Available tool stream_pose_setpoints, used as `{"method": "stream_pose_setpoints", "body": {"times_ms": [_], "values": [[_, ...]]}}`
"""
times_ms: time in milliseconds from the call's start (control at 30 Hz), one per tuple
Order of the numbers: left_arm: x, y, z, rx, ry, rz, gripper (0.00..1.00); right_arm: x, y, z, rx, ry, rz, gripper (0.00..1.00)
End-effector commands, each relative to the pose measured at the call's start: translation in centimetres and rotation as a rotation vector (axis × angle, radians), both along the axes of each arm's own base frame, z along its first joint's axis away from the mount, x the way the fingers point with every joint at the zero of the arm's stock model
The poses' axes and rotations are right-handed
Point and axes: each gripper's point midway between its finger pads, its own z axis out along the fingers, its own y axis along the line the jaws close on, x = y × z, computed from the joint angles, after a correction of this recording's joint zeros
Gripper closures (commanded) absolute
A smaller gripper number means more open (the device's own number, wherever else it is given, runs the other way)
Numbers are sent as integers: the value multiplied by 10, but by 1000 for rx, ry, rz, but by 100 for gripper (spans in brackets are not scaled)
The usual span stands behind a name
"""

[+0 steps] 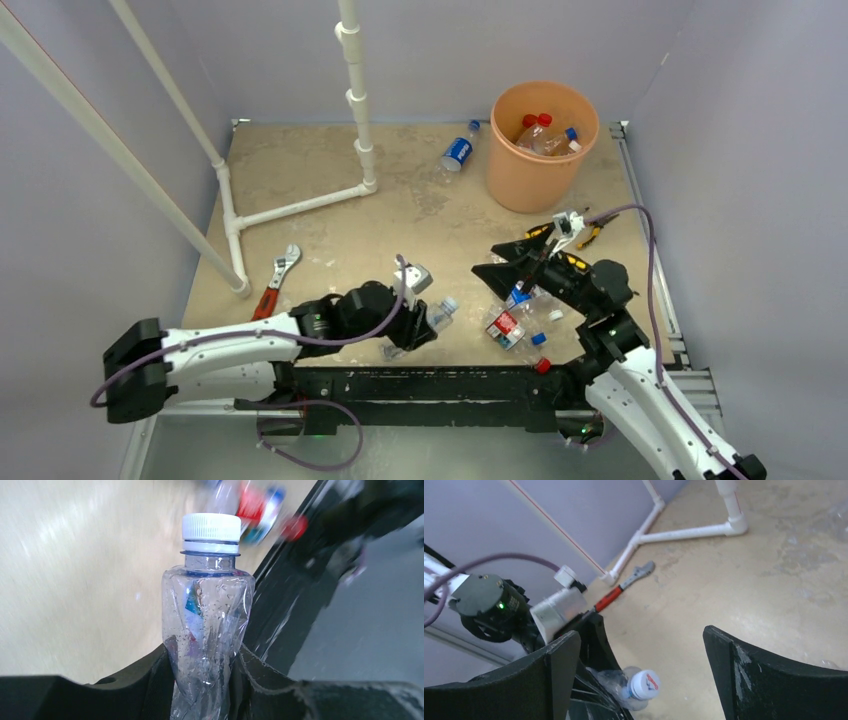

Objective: Put the plastic bottles in the bin
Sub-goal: Pick up the plastic bottle from the corner of the board.

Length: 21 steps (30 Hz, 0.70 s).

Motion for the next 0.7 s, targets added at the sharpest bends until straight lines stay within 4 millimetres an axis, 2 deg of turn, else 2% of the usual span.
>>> {"method": "stream_pose_setpoints", "body": {"times_ms": [0, 100, 233, 400, 667], "values": [[31, -15, 99, -335, -259, 84, 87, -26, 8, 56, 150, -92, 116, 3], [39, -9, 137, -488, -373, 125, 89, -32, 8, 68, 227, -93, 137, 2], [39, -4, 166, -644, -475, 133, 91, -36, 11, 81, 255, -117, 177, 4], [31, -15, 179, -719, -510, 66, 95, -40, 13, 105, 270, -175, 206, 4], [27, -15, 194, -815, -521, 65, 100, -27, 34, 101, 168, -116, 222, 6]]}}
